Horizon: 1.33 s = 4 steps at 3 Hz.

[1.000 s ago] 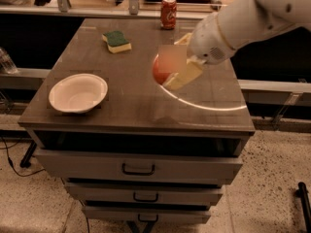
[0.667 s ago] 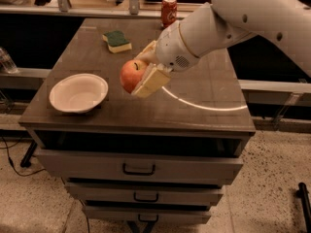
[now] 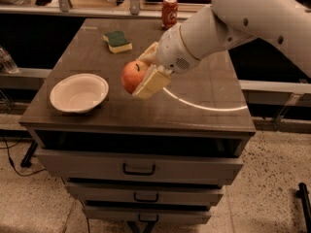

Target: Move apple near paper bowl

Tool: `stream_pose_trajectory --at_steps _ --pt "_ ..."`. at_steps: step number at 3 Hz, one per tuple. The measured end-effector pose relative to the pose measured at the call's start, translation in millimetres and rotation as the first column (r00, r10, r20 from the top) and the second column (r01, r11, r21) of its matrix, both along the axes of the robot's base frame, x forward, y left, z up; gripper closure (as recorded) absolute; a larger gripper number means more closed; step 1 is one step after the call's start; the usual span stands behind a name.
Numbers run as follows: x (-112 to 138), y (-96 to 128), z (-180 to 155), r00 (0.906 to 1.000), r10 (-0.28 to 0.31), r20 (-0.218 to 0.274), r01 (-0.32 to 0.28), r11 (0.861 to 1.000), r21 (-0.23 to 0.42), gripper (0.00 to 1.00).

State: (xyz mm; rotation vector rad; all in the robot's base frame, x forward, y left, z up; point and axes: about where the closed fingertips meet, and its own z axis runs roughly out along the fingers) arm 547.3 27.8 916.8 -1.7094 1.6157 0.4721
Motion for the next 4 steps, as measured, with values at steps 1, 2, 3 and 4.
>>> stream_pose_trajectory --at_steps 1,2,3,4 --pt "13.4 7.4 -14.5 0.9997 -0.019 0.017 0.019 1.0 -0.015 1.0" --pt "26.7 15.2 -27.7 0.9992 -0.028 0.029 0.029 0.999 -0.029 1.0" --pt "36.3 29.2 -38.4 0.9989 -0.027 0.038 0.029 0.999 -0.04 0.74" --pt "37.9 39.3 -43.5 0.9992 -0.018 0.036 0.019 0.999 -0.04 0.51"
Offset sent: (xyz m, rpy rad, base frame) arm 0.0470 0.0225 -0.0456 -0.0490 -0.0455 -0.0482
